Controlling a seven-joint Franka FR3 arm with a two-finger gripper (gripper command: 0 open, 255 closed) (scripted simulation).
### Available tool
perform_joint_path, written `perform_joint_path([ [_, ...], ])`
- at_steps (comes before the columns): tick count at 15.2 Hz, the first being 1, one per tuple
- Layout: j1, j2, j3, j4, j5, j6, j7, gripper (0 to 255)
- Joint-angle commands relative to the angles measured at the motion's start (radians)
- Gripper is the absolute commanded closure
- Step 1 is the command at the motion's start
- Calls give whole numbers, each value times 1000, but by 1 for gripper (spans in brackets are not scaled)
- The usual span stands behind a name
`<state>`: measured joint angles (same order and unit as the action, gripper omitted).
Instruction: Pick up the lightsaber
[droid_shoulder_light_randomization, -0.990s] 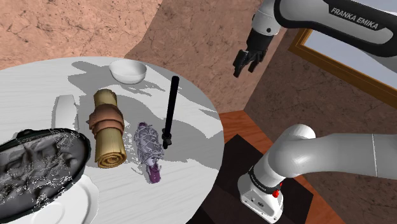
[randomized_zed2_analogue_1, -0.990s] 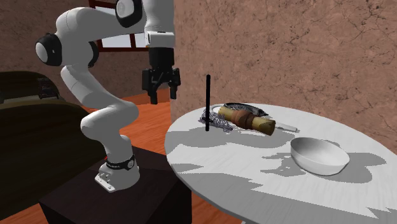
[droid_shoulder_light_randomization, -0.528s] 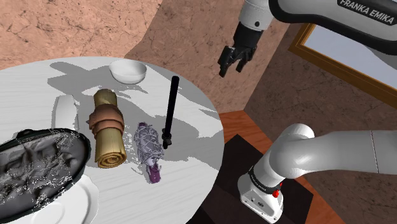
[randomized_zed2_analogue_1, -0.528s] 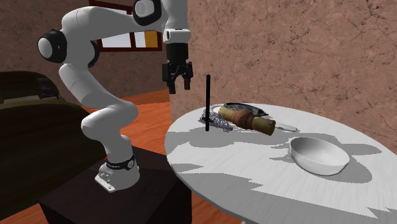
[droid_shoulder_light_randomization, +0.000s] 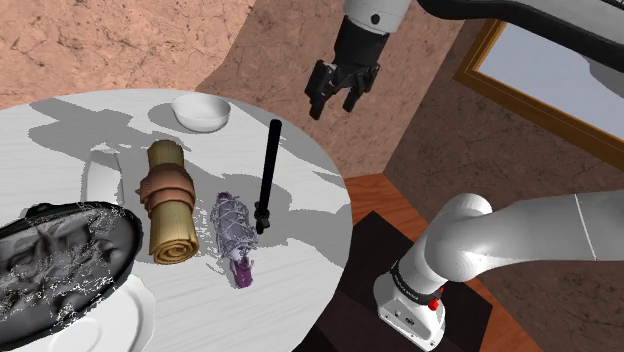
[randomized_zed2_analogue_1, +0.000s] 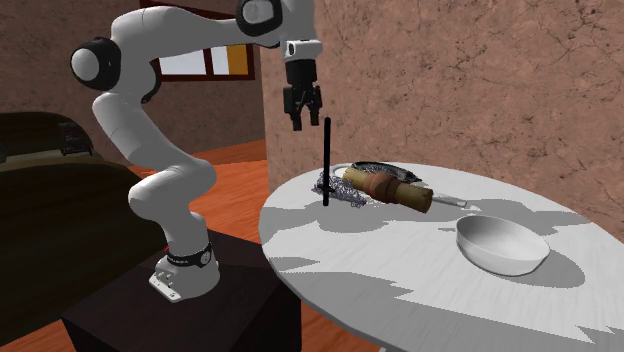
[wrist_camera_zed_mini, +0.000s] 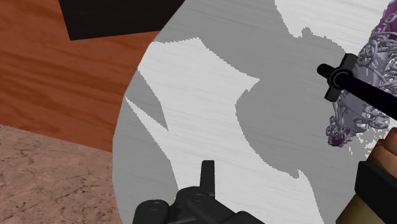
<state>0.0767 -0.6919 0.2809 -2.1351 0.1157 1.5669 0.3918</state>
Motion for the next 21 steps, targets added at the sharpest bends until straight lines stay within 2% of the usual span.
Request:
perform_joint_path([
  [1, 6, 25, 37, 33, 18, 6, 40, 0],
  [10, 8, 187, 216, 241, 45, 27, 225, 0],
  [19, 21, 152, 220, 110, 62, 124, 218, 0],
  [20, 22, 148, 219, 107, 63, 124, 217, 255],
  [21, 22, 147, 219, 104, 64, 125, 217, 255],
])
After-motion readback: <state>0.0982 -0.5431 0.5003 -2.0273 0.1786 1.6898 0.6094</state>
